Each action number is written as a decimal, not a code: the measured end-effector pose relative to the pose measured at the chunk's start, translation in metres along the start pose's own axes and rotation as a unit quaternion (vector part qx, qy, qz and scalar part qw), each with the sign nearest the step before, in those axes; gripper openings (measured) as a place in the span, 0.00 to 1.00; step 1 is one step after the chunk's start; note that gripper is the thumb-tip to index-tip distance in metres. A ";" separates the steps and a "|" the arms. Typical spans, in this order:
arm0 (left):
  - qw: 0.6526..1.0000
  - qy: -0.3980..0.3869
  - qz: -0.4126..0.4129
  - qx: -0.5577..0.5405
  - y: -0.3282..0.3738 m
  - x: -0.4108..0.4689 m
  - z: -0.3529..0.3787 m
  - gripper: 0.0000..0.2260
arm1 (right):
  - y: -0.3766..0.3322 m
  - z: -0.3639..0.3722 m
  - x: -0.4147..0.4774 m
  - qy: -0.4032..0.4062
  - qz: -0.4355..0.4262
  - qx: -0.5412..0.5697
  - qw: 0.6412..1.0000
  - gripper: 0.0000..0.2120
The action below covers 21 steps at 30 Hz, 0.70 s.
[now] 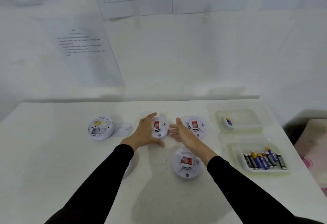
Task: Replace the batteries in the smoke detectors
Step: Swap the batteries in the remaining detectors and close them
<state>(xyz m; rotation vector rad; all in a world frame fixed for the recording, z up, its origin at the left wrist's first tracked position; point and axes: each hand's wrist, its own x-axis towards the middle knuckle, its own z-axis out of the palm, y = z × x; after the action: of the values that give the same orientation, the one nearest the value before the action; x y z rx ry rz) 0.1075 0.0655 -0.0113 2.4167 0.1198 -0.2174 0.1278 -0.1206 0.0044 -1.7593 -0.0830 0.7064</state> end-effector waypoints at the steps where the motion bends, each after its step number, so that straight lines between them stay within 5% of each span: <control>1: 1.000 -0.009 0.003 -0.010 -0.005 0.002 -0.002 0.54 | -0.001 0.001 0.001 0.012 0.004 0.017 1.000 0.31; 9: 0.998 -0.023 0.023 -0.063 -0.032 0.009 -0.014 0.56 | -0.002 0.021 0.003 0.048 0.000 0.016 0.999 0.31; 13: 0.988 0.081 0.034 -0.130 -0.037 -0.003 -0.036 0.44 | -0.004 0.037 0.003 0.149 -0.083 -0.042 0.984 0.17; 17: 0.967 0.238 0.027 -0.093 -0.077 -0.029 -0.072 0.32 | -0.019 0.075 0.017 0.136 -0.233 -0.198 0.942 0.08; 21: 0.961 0.263 -0.064 -0.053 -0.128 -0.053 -0.097 0.46 | -0.032 0.120 0.049 0.022 -0.267 -0.416 0.869 0.14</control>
<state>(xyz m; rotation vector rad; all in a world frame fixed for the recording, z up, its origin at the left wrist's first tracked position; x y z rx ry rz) 0.0489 0.2242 -0.0111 2.3038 0.5132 0.3718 0.1177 0.0120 -0.0033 -2.4059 -0.9275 0.2048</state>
